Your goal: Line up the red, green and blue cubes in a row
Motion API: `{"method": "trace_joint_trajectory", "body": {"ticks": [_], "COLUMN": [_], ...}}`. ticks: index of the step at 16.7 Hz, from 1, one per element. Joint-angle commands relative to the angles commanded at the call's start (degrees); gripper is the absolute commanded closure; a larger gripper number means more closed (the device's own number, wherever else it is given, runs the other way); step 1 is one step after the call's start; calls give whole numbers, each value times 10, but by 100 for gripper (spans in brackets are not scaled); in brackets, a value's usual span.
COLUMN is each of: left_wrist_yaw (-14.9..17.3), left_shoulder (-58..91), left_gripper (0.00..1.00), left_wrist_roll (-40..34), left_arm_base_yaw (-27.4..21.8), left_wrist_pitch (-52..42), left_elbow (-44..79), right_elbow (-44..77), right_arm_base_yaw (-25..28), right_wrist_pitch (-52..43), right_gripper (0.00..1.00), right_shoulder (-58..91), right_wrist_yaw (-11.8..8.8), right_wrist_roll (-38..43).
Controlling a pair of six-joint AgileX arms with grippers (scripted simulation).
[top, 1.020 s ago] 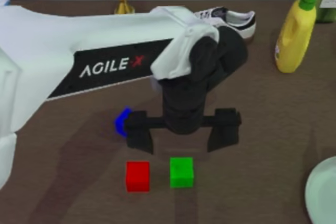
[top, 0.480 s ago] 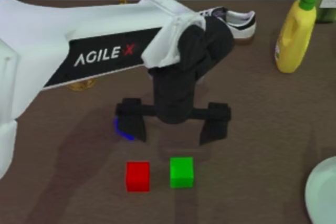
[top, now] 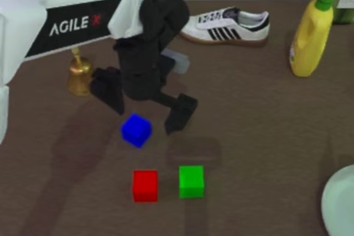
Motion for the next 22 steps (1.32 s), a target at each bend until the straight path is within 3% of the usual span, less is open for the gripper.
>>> {"method": "trace_joint_trajectory", "body": {"ticks": [5,12,19,22], "left_wrist_yaw": [0,0,1,1], "left_shoulder": [8,10,77,86], "left_gripper": [0,0,0,0], "left_wrist_roll": [107,109,112,112], "left_arm_base_yaw": [47,47,49,50], "left_wrist_pitch": [4,13,158,172], "left_elbow": [11,3,-71,-79], "right_elbow": [0,0,0,0], "right_arm_base_yaw": [0,0,0,0], "right_wrist_pitch": [0,0,0,0], "right_gripper": [0,0,0,0], "right_shoulder": [0,0,0,0], "right_wrist_yaw": [0,0,0,0], "right_wrist_roll": [0,0,0,0]}}
